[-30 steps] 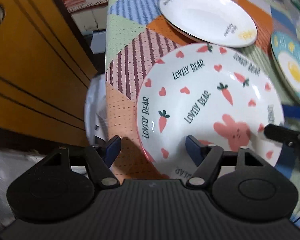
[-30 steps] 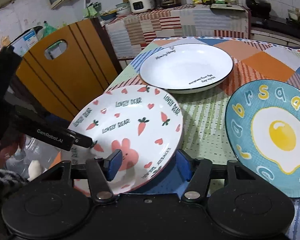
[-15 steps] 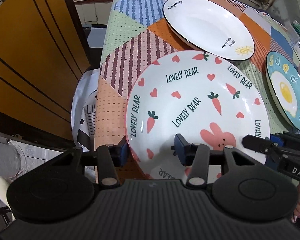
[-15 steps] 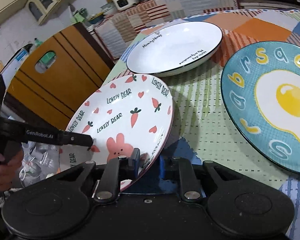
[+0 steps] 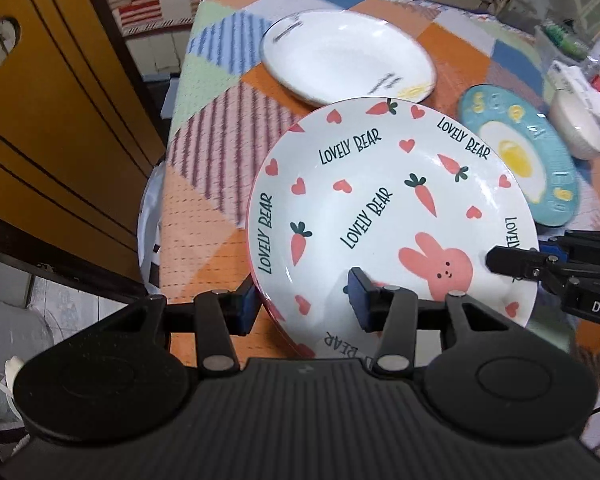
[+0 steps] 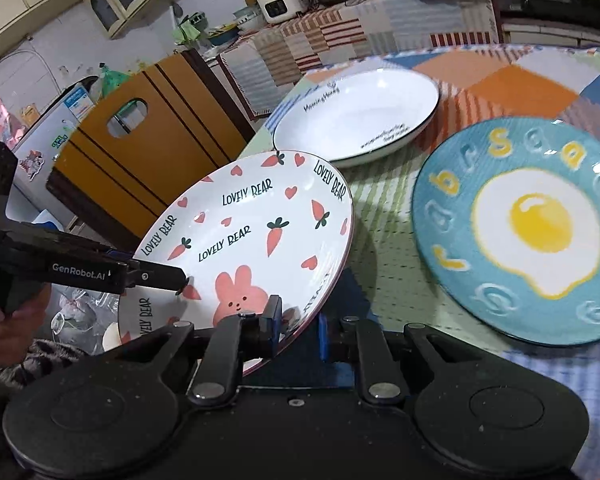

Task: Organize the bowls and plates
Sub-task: 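Lift and carry the bunny plate over the blue egg plate with both grippers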

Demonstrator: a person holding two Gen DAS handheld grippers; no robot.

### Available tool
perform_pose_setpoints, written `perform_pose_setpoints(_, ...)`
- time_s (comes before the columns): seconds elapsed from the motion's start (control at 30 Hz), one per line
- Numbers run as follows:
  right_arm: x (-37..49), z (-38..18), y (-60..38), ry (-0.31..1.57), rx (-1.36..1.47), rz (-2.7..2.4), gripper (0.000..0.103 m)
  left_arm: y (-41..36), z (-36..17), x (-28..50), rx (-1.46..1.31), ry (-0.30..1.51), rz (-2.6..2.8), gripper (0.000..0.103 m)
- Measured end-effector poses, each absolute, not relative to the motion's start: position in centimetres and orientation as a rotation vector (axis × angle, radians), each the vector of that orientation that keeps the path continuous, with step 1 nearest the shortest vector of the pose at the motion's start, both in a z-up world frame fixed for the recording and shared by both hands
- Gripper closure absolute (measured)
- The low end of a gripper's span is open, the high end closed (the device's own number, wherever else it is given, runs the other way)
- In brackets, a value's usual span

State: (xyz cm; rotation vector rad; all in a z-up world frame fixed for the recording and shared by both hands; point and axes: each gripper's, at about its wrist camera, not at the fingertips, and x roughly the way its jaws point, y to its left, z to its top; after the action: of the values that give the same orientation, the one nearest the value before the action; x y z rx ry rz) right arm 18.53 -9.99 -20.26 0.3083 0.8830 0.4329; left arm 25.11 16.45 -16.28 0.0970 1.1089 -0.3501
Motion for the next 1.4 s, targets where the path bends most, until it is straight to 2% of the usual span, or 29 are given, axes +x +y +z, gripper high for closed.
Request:
perform_pose_setpoints(0.5,14.4,-14.1,-17.6,0.825,0.323,0.350,0.081,9.0,-9.7,21.3,0.166,0.980,-0.463,0.059)
perform_pose_setpoints(0.73,14.0,-11.9,-20.3,0.797,0.294,0.316,0.081,5.6,-8.0,22.5,0.152,0.988,-0.511,0.059)
perform_pose_setpoints(1.07,16.0,-11.9,-24.5,0.798,0.257,0.270,0.081,1.0,-9.5,25.4,0.123,1.009,-0.542,0.059)
perform_pose_setpoints(1.4,18.4,-16.2,-26.2,0.865,0.283,0.236,0.081,-1.1,-14.5,28.4,0.094,1.099,-0.516,0.059)
